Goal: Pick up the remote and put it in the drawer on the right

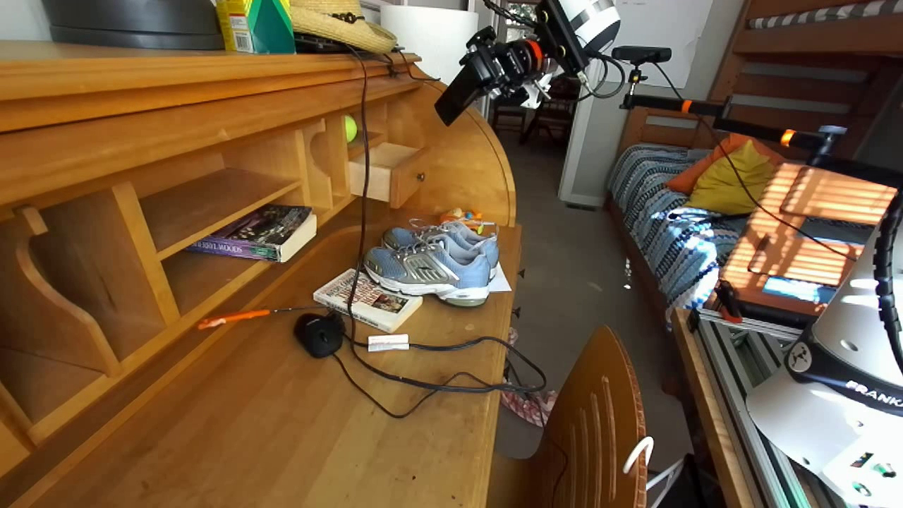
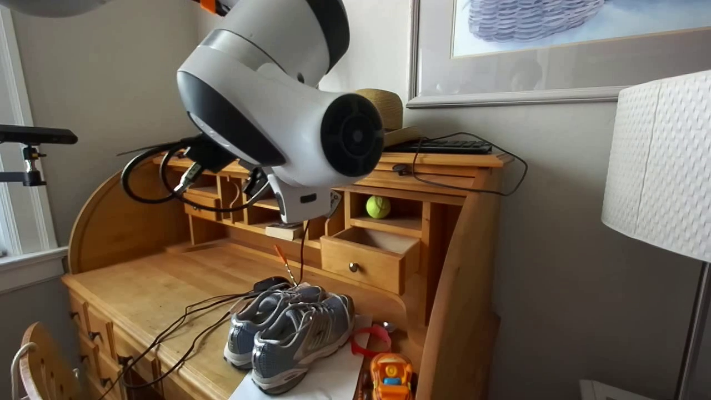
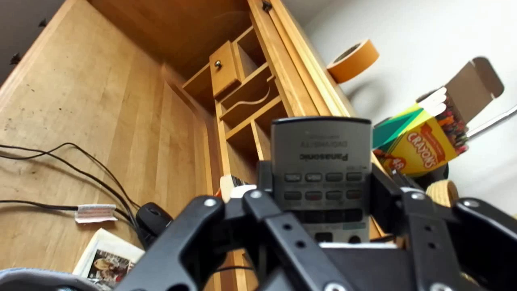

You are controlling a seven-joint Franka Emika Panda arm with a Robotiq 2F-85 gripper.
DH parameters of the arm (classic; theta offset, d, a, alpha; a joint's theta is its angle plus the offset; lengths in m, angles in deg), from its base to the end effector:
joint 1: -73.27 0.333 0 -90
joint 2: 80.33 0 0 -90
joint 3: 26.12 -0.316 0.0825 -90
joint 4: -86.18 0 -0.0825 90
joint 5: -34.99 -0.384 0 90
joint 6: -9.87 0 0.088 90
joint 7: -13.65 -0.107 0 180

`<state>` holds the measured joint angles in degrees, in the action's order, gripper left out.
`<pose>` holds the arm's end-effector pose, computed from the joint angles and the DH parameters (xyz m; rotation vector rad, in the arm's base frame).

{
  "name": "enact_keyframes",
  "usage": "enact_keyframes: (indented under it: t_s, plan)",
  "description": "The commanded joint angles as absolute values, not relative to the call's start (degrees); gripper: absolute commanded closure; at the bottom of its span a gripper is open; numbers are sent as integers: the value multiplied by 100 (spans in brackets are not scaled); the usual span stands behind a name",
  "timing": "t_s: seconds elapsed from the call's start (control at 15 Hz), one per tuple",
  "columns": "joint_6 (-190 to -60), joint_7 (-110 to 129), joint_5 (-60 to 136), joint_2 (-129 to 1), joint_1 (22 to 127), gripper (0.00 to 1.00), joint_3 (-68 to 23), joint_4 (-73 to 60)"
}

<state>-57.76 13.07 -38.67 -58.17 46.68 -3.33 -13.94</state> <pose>0.4897 -0.3344 0.4024 -1.5117 0.8540 0.2412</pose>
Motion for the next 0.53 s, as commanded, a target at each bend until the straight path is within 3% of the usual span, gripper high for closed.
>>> enact_keyframes:
  t_s: [0.0,0.13,0.2,0.33,0.4,0.47]
  plan:
    - [-6403,392,-3691,-5661,4759,69,-320,-726]
    - [-6292,244,-3729,-5590,4655,69,-406,-540]
    - [-6311,474,-3794,-5733,4663,44,-441,-811]
    - [-6312,340,-3787,-5695,4646,44,-448,-673]
    - [-6312,333,-3784,-5678,4641,69,-450,-655]
    - [-6092,349,-3650,-5600,4590,69,-452,-510]
